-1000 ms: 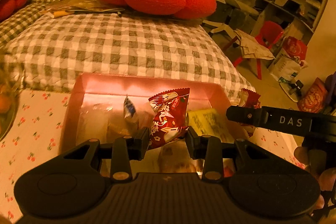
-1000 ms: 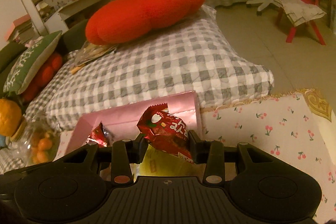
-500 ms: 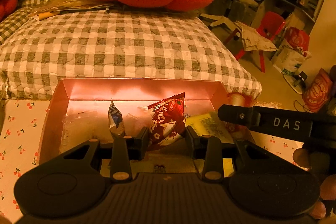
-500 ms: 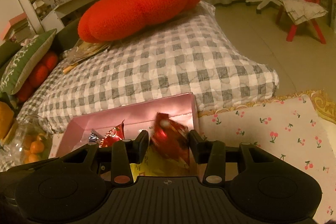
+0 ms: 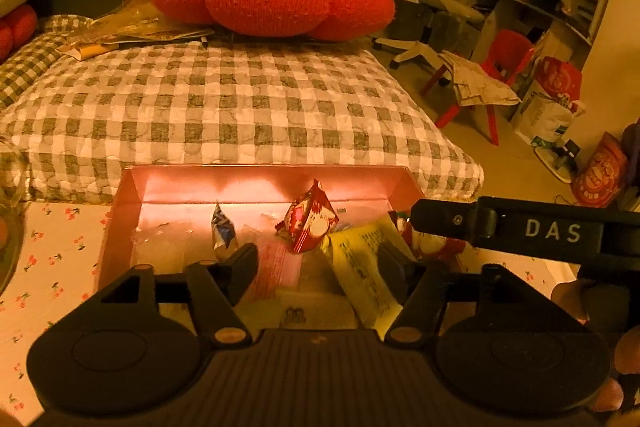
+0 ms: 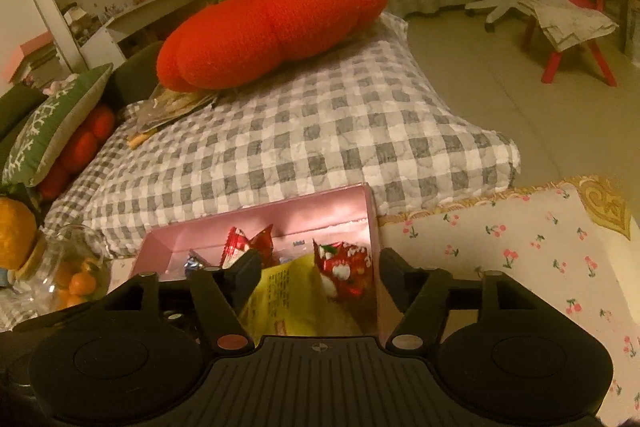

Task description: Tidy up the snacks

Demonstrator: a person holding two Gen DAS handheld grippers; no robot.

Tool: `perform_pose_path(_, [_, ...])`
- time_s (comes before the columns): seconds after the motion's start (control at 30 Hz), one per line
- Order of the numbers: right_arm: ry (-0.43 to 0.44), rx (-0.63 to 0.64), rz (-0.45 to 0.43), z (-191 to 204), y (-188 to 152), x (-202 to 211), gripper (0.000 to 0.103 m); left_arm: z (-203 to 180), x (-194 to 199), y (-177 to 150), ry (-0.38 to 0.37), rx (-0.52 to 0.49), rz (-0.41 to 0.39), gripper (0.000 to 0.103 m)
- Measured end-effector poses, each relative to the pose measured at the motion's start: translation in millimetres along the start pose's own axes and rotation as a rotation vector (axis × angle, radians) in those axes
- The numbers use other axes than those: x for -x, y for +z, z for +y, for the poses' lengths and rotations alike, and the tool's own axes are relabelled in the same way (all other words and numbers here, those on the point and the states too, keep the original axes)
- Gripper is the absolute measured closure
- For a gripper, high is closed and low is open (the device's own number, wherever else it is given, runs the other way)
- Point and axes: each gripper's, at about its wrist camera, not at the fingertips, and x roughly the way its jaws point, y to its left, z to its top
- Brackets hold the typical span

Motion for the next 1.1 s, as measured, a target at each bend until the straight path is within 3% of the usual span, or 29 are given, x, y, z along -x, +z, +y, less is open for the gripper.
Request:
perform_pose_path(0.27, [-0.006,0.017,0.012,4.0,-17.7,31.5,0.023,0.2,29.7,-17.7,0.025,-0.016,0.024,0.024])
perform_pose_path(0.8, [-0.024,0.075,0.052,28.6,-67.0,80.9,0.018,3.7,85.0,-61.3,0.070,-0.031,0.068,0.010])
perform_pose_path(1.1, [-0.116,0.124,0.101,34.0,-97.3,92.6,0.015,13.2,99.8,-82.9,0.105,0.015,0.117,0.004])
